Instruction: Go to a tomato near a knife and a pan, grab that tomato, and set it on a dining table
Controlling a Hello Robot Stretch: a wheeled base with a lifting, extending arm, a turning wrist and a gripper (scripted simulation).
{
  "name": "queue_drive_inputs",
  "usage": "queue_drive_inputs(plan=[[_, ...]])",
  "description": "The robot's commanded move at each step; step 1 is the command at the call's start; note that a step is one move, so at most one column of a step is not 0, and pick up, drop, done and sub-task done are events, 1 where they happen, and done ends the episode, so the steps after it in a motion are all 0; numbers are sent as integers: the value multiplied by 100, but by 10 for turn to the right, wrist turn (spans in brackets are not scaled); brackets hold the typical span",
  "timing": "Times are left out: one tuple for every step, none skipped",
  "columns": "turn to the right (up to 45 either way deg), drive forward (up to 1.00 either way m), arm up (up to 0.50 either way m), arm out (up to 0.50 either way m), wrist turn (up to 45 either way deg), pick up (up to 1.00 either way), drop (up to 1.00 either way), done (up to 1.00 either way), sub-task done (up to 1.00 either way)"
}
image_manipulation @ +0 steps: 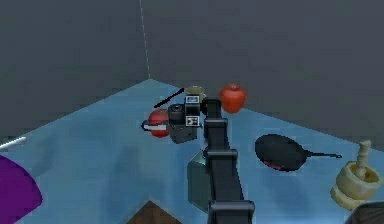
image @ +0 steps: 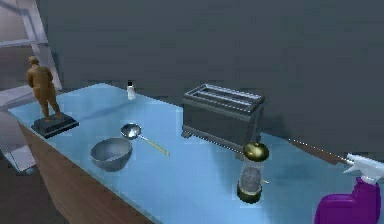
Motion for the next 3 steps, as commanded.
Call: queue_drive_inputs(plan=[[0, 0, 10, 0, 0, 0, 0, 0, 0], [0, 0, 0, 0, -450, 0, 0, 0, 0], [0, 0, 0, 0, -450, 0, 0, 0, 0]])
